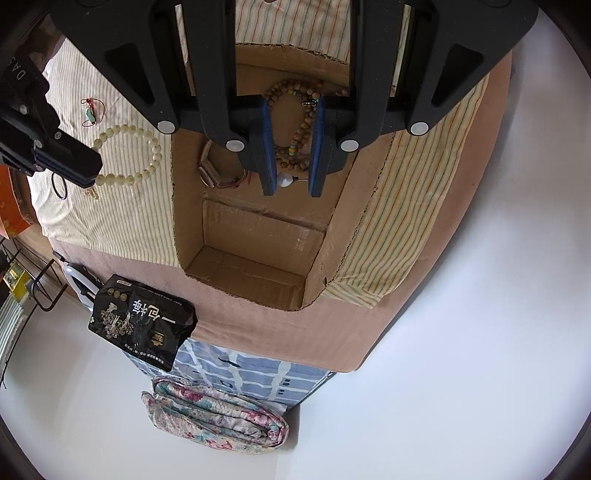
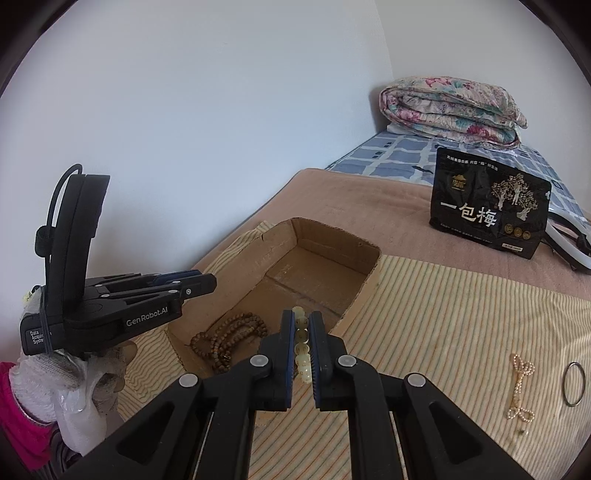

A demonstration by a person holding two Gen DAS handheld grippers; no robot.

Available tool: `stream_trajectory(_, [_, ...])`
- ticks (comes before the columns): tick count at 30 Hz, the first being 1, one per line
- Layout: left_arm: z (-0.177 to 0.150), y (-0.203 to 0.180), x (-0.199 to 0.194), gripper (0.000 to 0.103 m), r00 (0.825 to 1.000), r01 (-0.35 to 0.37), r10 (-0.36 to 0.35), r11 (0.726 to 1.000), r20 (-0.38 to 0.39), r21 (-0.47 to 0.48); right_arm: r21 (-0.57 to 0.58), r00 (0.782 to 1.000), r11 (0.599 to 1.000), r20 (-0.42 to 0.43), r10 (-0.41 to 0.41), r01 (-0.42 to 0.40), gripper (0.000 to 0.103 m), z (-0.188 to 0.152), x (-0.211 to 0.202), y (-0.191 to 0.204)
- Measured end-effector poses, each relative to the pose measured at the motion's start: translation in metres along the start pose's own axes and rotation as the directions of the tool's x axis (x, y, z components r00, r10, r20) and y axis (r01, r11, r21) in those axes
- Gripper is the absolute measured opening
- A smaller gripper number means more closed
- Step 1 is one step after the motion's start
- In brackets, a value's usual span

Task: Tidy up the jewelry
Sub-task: 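Open both tools to drop the pearl and bracelet into the box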

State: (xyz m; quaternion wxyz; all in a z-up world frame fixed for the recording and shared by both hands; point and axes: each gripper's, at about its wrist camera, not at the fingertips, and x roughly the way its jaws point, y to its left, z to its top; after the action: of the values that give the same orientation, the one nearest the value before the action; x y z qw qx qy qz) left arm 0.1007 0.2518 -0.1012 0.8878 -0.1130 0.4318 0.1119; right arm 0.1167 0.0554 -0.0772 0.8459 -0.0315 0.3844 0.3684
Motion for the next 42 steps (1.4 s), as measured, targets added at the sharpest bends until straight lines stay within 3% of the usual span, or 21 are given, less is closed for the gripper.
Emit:
stream_trajectory(22, [0.000,0.005,0.012,0.016,1.000,-0.006,0.005,1.000,-0.027,-0.025,-0.030,0.993,0.998,-0.107,0.045,-0.049,0.006,-0.021,0.045,0.022])
stream_trajectory(24, [0.001,0.005,0.012,0.017,0.999,-0.007,0.006,1.000,-0.031,-0.025,-0.040,0.994,0.998,-0.103,0.038,-0.042,0.018,-0.020,0.044,0.024])
stream_trajectory(25, [0.001,0.005,0.013,0.020,0.999,-0.009,0.008,1.000,-0.035,-0.026,-0.044,0.994,0.998,-0.100,0.034,-0.038,0.029,-0.019,0.043,0.024])
stream_trajectory(27, [0.001,0.005,0.012,0.043,0.999,-0.008,0.007,0.999,-0.032,-0.031,-0.049,0.996,0.998,-0.087,0.027,-0.031,0.033,-0.019,0.041,0.025])
stream_trajectory(30, [0.002,0.006,0.009,0.044,1.000,-0.010,0.009,0.999,-0.014,-0.037,-0.051,0.996,0.998,-0.091,0.019,-0.023,0.036,-0.019,0.041,0.024])
stream_trajectory(38, [0.005,0.009,0.004,0.044,1.000,-0.008,0.008,0.998,0.004,-0.063,-0.041,0.997,0.999,-0.081,-0.020,0.017,0.064,-0.022,0.036,0.015])
stream_trajectory(42, [0.005,0.006,0.000,0.044,1.000,-0.013,0.014,0.998,0.020,-0.057,-0.040,0.997,0.998,-0.065,-0.044,0.041,0.072,-0.021,0.030,0.011])
